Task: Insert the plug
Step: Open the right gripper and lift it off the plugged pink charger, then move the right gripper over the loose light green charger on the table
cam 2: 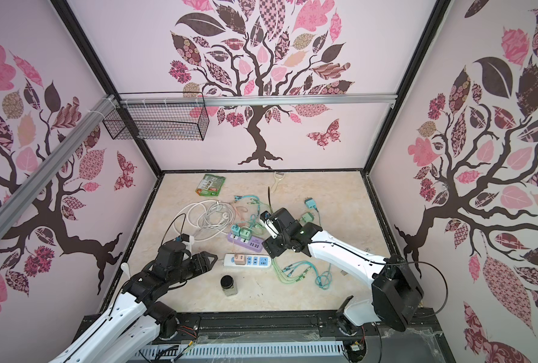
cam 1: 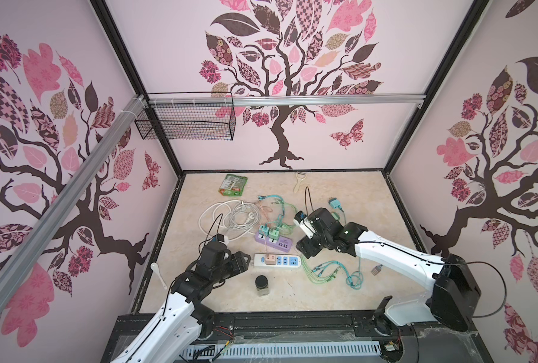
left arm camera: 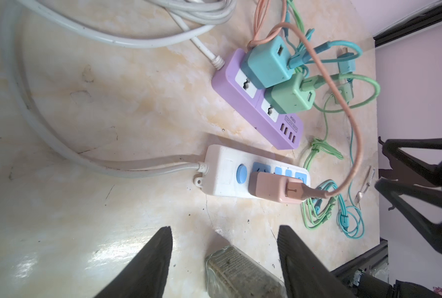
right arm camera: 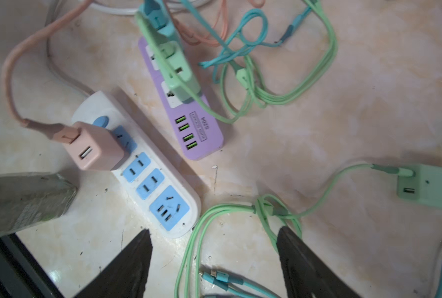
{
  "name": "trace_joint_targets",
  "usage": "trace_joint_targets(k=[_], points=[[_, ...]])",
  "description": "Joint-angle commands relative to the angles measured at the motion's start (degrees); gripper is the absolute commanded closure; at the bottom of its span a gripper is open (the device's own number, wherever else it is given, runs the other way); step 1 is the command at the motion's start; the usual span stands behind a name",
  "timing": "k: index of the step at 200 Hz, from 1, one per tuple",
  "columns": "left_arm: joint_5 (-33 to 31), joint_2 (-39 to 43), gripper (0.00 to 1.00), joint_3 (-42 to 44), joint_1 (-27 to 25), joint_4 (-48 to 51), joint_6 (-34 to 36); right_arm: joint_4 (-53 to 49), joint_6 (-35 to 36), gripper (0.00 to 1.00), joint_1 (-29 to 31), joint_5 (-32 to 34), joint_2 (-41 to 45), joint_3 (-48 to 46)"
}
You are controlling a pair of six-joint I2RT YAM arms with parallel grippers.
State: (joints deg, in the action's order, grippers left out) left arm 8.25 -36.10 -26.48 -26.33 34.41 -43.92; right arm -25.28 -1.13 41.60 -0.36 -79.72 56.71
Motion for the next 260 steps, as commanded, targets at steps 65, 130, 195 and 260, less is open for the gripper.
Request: trace_joint_targets(k=[65, 130, 195, 260], points=[[-0.2, -3.2, 0.29, -9.7, 0.2, 3.9, 6.6, 10.1, -13.8, 0.17, -12.4, 12.1, 0.8, -3.8], [-1.0, -4.6, 0.29, -12.7, 0.2, 5.2, 10.3, 15.5, -17.4, 0.19, -20.0, 9.3, -4.3, -5.0], [-1.0, -2.6, 0.29, -12.1, 0.3, 5.4, 11.0, 19.2, -22.4, 0.22, -22.4, 9.6, -11.7, -4.1], [-0.7, -2.5, 0.29, -11.7, 0.2, 4.8, 11.1, 21.4, -24.8, 0.24, -23.4, 10.0, -19.2, -0.8]])
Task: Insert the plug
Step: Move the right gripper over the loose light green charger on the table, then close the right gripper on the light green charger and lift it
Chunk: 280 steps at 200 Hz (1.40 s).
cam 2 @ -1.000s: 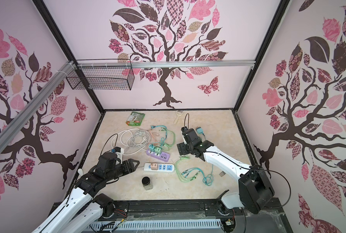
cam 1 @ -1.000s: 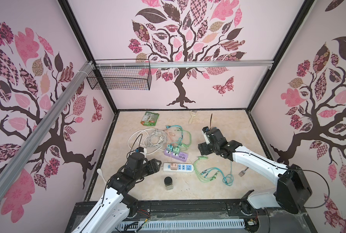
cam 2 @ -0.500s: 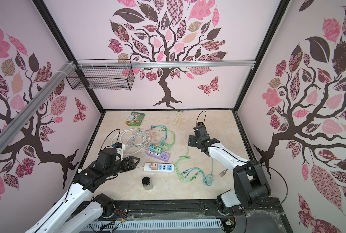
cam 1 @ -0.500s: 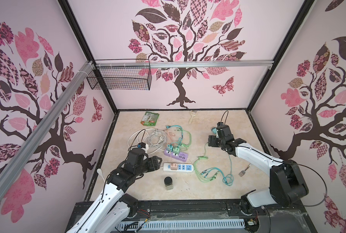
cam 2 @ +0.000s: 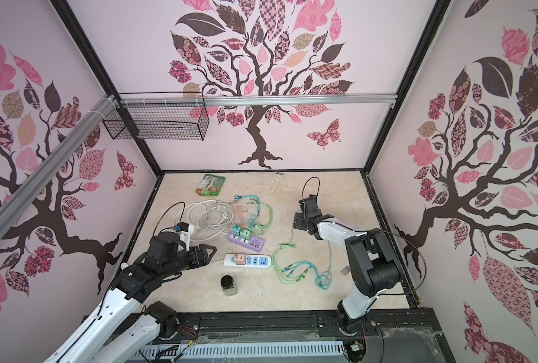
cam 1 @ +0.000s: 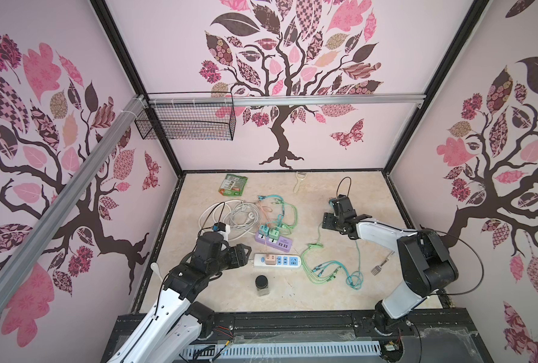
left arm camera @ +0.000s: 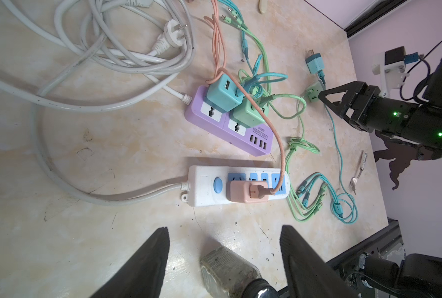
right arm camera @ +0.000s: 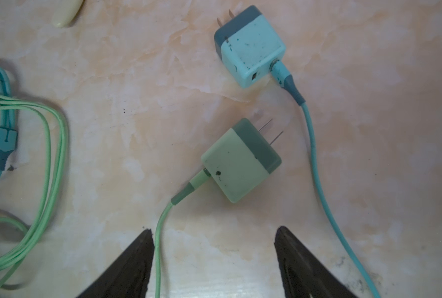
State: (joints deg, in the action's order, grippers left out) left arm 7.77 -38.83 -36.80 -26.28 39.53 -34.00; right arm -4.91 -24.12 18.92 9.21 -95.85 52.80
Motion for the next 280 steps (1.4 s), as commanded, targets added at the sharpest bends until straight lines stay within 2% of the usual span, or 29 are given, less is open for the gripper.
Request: trace_joint_targets(k=[1, 63, 101, 172, 206, 280], points=[[-0.2, 0.3, 0.28, -1.3, 0.2, -0.3, 1.1, 1.1, -1.9, 0.24, -0.8, 0.4, -3.2, 3.1], [-0.2, 1.3, 0.28, -1.0, 0.2, -0.5, 0.9, 2.4, -3.4, 0.25, -1.6, -0.8, -9.0, 6.2], [-0.1, 0.9, 0.28, -0.9, 0.2, -0.6, 0.9, 0.5, -1.6, 0.27, -1.8, 0.5, -13.2, 11.3], [-0.4, 0.8, 0.28, -0.8, 0.2, -0.6, 0.9, -1.3, 0.5, 0.38, -2.0, -0.2, -17.8, 15.5], [-0.4, 0.8, 0.28, -0.8, 0.2, -0.6, 0.8, -2.6, 1.7, 0.4, -2.0, -1.2, -18.6, 16.2], [0.2, 0.9, 0.28, -1.1, 0.2, -0.5, 0.4, -4.0, 5.2, 0.63, -2.0, -0.8, -16.7, 16.7]])
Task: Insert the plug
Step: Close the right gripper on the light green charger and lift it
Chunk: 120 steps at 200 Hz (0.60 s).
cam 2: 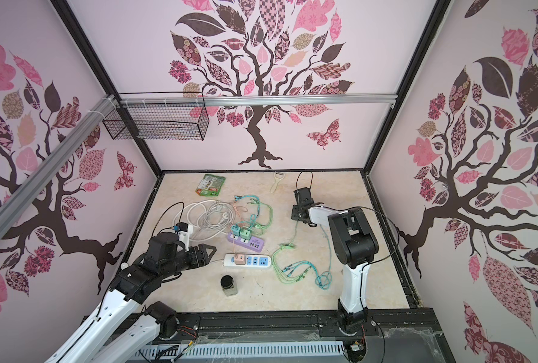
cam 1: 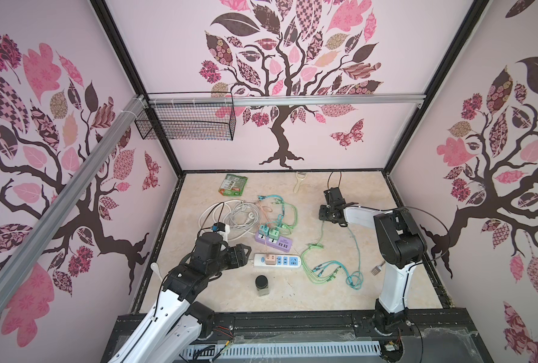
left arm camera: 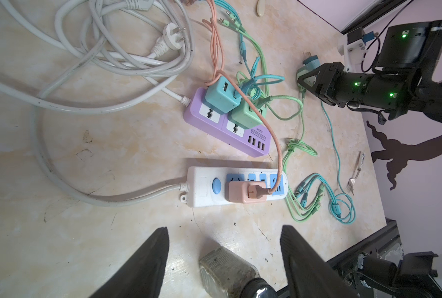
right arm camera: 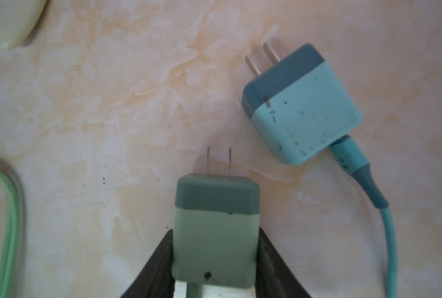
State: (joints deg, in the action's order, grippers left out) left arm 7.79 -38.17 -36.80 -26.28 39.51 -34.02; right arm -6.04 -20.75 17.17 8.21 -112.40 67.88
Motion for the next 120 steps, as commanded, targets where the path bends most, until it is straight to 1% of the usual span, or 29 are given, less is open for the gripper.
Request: trace_joint_targets(k=[1, 29, 46, 60, 90, 106, 120], points=[[0.1, 0.2, 0.28, -1.2, 0.2, -0.5, 0.5, -2.9, 1.8, 0.63, -0.2, 0.2, -0.1, 1.6], [0.6, 0.2, 0.28, -1.1, 0.2, -0.8, -0.1, -3.2, 3.4, 0.66, -0.2, -0.6, 2.1, 0.9], [1.4, 0.0, 0.28, -1.2, 0.2, -1.3, -0.3, -3.0, 4.6, 0.68, -0.2, -2.9, 4.8, -0.4], [2.0, -0.6, 0.28, -1.6, 0.2, -1.6, -0.6, -2.5, 6.3, 0.71, -0.1, -6.4, 8.0, -2.0], [4.2, -3.6, 0.28, -3.4, 0.2, -2.3, -0.5, -1.8, 8.5, 0.71, 0.1, -11.6, 15.9, -5.4], [6.3, -5.2, 0.28, -4.1, 0.2, -3.9, -0.8, -2.5, 9.4, 0.72, 0.4, -13.5, 20.1, -6.5], [9.4, -6.9, 0.28, -4.7, 0.2, -5.6, -1.0, -2.9, 10.5, 0.72, 0.9, -15.0, 23.6, -7.1]])
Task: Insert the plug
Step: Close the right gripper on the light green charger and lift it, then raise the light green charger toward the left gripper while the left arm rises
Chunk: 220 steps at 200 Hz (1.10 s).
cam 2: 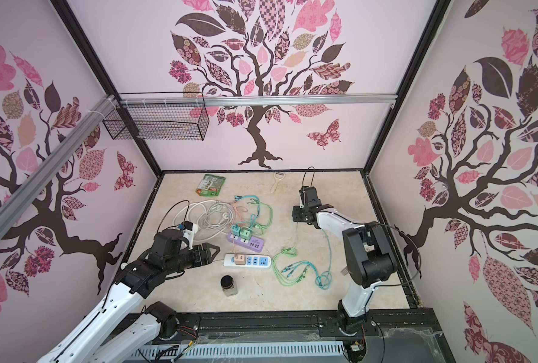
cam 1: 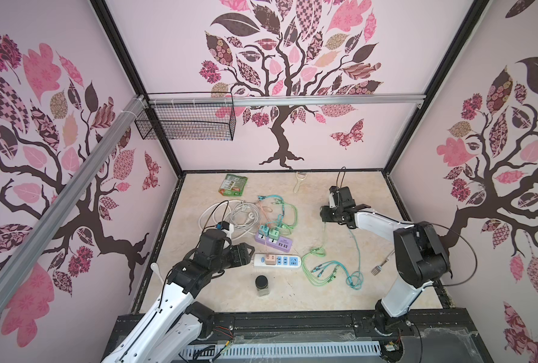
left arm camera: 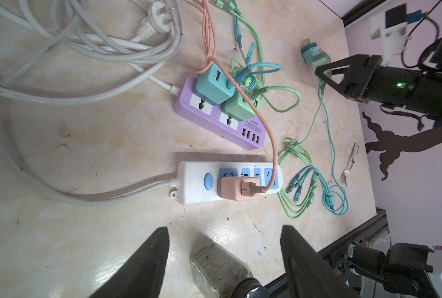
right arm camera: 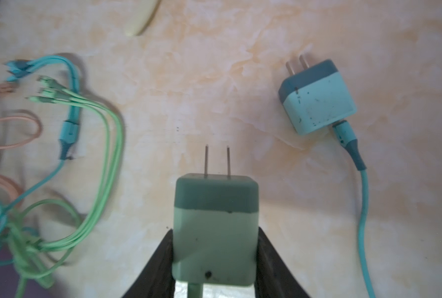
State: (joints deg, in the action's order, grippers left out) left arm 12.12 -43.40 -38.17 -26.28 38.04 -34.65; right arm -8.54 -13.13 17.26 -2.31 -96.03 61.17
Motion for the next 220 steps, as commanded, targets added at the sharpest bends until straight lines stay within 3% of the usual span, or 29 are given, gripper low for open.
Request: trace_joint_targets(k=[1, 64, 132, 220], points=[[5.3, -1.8, 0.28, -3.5, 0.3, -4.3, -0.4, -0.5, 2.9, 0.72, 0.9, -4.5, 7.4, -0.4], [15.8, -8.1, 0.28, -8.1, 0.1, -10.3, -1.9, -5.8, 5.1, 0.71, 5.2, -6.2, 18.2, 0.0], [28.4, -14.0, 0.27, -12.0, -0.8, -18.2, -5.8, -6.5, 11.8, 0.71, 16.2, -8.7, 27.4, -3.6], [29.3, -20.7, 0.27, -16.8, -7.3, -21.5, -7.2, -10.2, 13.3, 0.71, 21.3, -11.3, 32.7, -5.2]])
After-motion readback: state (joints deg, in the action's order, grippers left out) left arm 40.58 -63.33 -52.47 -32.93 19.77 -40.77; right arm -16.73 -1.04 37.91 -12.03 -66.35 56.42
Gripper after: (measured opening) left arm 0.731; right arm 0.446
